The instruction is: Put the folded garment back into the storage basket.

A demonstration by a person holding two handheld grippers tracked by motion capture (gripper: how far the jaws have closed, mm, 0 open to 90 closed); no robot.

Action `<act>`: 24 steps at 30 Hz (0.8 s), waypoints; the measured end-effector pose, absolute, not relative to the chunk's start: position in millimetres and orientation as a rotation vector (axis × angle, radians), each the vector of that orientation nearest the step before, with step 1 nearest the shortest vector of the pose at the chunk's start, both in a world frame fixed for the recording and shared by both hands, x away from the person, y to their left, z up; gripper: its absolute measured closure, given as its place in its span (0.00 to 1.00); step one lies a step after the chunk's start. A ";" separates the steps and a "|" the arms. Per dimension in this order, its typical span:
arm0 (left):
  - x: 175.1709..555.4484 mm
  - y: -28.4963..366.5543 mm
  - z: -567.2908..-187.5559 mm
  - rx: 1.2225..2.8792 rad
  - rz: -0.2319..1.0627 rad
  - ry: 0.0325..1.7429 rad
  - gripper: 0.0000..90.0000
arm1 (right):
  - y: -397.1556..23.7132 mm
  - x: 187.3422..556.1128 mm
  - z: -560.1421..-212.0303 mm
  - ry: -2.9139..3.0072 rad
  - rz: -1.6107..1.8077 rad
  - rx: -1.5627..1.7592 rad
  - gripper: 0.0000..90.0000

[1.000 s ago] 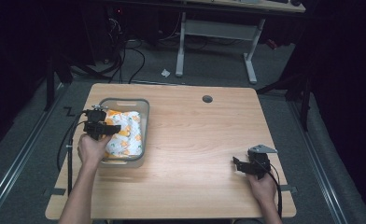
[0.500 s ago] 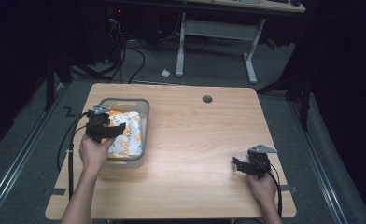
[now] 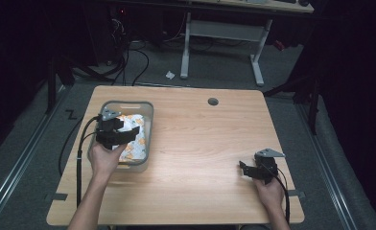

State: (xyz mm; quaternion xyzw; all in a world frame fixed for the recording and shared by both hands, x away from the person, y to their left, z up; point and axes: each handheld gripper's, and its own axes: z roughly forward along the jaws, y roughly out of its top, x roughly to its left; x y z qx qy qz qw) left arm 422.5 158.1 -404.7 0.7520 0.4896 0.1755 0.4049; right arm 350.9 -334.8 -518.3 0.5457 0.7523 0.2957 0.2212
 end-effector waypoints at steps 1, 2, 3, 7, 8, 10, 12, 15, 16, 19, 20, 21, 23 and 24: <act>420.7 154.7 -403.7 1.907 0.436 1.221 0.39 | -334.9 350.9 -518.4 2.080 0.816 1.506 0.30; 420.7 154.7 -403.7 1.907 0.436 1.221 0.39 | -334.9 350.9 -518.4 2.080 0.816 1.506 0.30; 419.5 152.7 -403.5 1.908 0.430 1.216 0.39 | -334.9 350.9 -518.3 2.080 0.817 1.507 0.30; 418.9 147.1 -405.4 1.927 0.423 1.200 0.39 | -334.9 350.9 -518.4 2.079 0.817 1.508 0.30; 419.7 145.8 -406.7 1.935 0.426 1.203 0.39 | -334.9 350.9 -518.4 2.080 0.817 1.507 0.30; 420.8 144.5 -408.0 1.941 0.407 1.202 0.39 | -334.9 350.9 -518.4 2.079 0.817 1.507 0.30; 420.3 143.0 -407.7 1.937 0.398 1.194 0.39 | -334.9 350.9 -518.4 2.079 0.817 1.507 0.30; 419.0 140.0 -407.0 1.929 0.394 1.186 0.38 | -334.9 350.9 -518.3 2.080 0.817 1.507 0.30; 418.6 138.1 -406.7 1.925 0.392 1.181 0.38 | -334.9 350.9 -518.4 2.080 0.817 1.507 0.30; 417.9 131.5 -407.0 1.928 0.386 1.163 0.39 | -334.9 350.9 -518.3 2.080 0.817 1.507 0.30; 417.9 129.2 -407.4 1.929 0.379 1.158 0.39 | -334.9 350.8 -518.3 2.079 0.817 1.508 0.30; 417.8 126.9 -407.7 1.930 0.375 1.151 0.39 | -334.9 350.8 -518.3 2.079 0.817 1.508 0.30; 417.4 123.5 -407.5 1.936 0.371 1.141 0.39 | -334.9 350.9 -518.3 2.079 0.817 1.507 0.30; 416.9 121.4 -407.2 1.935 0.370 1.135 0.39 | -334.9 350.9 -518.4 2.079 0.817 1.507 0.30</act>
